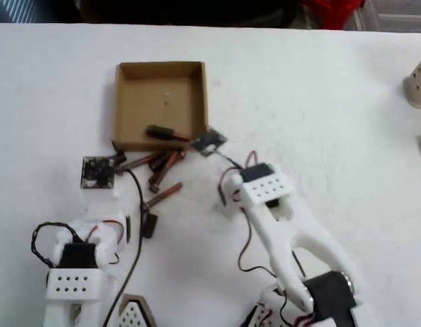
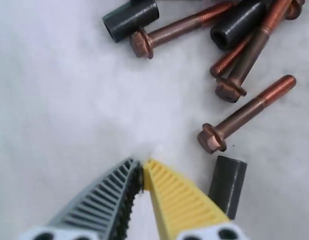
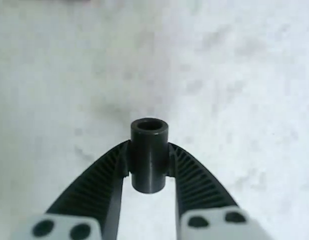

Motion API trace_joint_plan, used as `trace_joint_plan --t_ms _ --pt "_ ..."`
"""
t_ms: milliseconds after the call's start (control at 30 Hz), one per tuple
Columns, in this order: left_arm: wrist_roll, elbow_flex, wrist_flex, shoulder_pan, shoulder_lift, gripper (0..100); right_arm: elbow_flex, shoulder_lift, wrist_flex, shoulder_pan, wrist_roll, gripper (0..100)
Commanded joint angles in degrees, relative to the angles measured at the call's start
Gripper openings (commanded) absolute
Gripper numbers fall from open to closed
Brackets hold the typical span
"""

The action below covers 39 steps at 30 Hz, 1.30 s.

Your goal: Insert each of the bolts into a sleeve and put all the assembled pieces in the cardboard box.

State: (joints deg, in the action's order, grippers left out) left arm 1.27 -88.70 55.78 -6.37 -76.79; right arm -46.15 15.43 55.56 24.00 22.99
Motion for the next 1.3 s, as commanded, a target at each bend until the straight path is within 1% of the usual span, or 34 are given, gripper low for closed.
trace_joint_plan --t_ms 0,167,267,333,567,633,700,800,867,1000,1100,1167,1267 --pt "5.3 0.3 -3.5 0.7 -0.7 2 -7.3 6.9 -10.0 -6.7 -4.0 1.7" --pt "13.7 0.7 -8.4 3.8 -0.7 2 -8.6 9.3 -12.1 -8.2 -8.6 1.7" --pt "15.8 2.6 -9.6 5.1 -0.7 2 -8.6 9.3 -12.1 -8.3 -10.2 1.7" --pt "16.7 4.2 -9.5 7.3 -0.7 2 -8.7 9.3 -12.8 -8.3 -10.4 1.7" --pt "25.7 5.2 -9.9 23.4 -0.3 2 -8.8 9.3 -13.3 -8.5 -10.1 1.7" --pt "27.2 5.2 -10.0 26.7 -0.3 2 -8.8 9.3 -13.3 -8.5 -10.1 1.7" --pt "28.1 4.7 -11.9 28.9 -0.2 2 -8.8 9.3 -13.3 -8.4 -10.1 1.7" --pt "29.6 3.9 -15.1 30.1 1.1 2 -8.8 9.3 -13.3 -8.4 -10.1 1.7" --pt "30.0 4.0 -17.9 30.0 4.9 2 -8.8 9.3 -13.3 -8.4 -10.1 1.7" --pt "30.7 8.7 -25.1 29.6 18.0 2 -8.8 9.3 -13.3 -8.0 -10.0 1.7" --pt "36.0 14.0 -29.3 29.4 29.2 2 -8.8 9.3 -13.2 -8.2 -10.0 1.7" --pt "38.2 17.4 -31.4 27.2 36.4 2 -8.8 9.3 -13.1 -8.4 -10.0 1.7" --pt "38.9 20.5 -33.9 23.0 45.8 2 -8.8 9.3 -13.1 -8.4 -10.0 1.7"
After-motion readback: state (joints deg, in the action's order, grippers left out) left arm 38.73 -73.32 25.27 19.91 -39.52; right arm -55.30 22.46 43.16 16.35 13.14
